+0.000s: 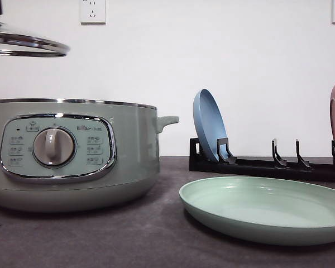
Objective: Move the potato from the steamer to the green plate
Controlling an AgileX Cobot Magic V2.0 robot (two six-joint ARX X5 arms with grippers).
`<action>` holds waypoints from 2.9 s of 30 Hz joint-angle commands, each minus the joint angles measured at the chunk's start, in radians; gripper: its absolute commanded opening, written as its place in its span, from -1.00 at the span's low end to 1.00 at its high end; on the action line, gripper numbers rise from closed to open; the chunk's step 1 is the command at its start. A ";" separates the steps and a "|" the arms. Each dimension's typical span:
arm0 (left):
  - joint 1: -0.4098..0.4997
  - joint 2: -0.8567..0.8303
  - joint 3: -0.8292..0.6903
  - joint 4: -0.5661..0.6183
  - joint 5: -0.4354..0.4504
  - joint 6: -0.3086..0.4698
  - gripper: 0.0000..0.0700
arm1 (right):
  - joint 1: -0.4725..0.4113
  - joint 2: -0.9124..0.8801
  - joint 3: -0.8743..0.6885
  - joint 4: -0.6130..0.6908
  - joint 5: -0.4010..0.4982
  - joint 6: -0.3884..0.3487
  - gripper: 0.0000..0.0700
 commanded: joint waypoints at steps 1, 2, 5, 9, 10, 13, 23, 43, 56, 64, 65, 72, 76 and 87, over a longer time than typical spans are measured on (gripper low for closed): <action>0.019 -0.002 0.027 0.032 -0.005 -0.004 -0.98 | 0.009 0.010 0.016 0.006 0.002 0.011 0.09; 0.031 -0.002 0.027 0.032 -0.005 -0.002 -0.98 | 0.009 0.010 0.016 0.006 0.005 0.011 0.09; 0.062 -0.002 0.027 0.033 -0.005 0.002 -0.98 | 0.009 0.011 0.016 0.007 0.031 0.018 0.09; 0.085 -0.002 0.027 0.036 -0.005 0.003 -0.98 | 0.012 0.027 0.016 0.013 0.044 0.039 0.10; 0.089 -0.002 0.027 0.036 -0.005 0.003 -0.98 | 0.012 0.036 0.016 0.017 0.044 0.041 0.12; 0.098 -0.002 0.027 0.036 -0.005 0.006 -0.98 | 0.023 0.075 0.025 0.028 0.046 0.044 0.21; 0.111 -0.002 0.027 0.036 -0.005 0.006 -0.98 | 0.070 0.384 0.312 0.000 0.047 0.037 0.31; 0.111 -0.002 0.027 0.035 -0.005 0.006 -0.98 | 0.169 0.905 0.730 0.037 0.222 0.040 0.57; 0.111 -0.002 0.027 0.035 -0.005 0.006 -0.98 | 0.184 0.990 0.730 0.062 0.286 0.047 0.57; 0.111 -0.002 0.026 0.035 -0.004 0.006 -0.98 | 0.188 1.026 0.730 0.067 0.309 0.057 0.57; 0.111 -0.002 0.026 0.035 -0.004 0.006 -0.98 | 0.188 1.029 0.730 0.067 0.309 0.057 0.57; 0.111 -0.002 0.026 0.036 -0.004 0.006 -0.98 | 0.188 1.038 0.730 0.073 0.312 0.059 0.57; 0.111 -0.002 0.026 0.035 -0.004 0.006 -0.98 | 0.187 1.038 0.730 0.071 0.315 0.060 0.57; 0.111 -0.002 0.027 0.035 -0.004 0.006 -0.98 | 0.188 1.045 0.730 0.062 0.320 0.069 0.56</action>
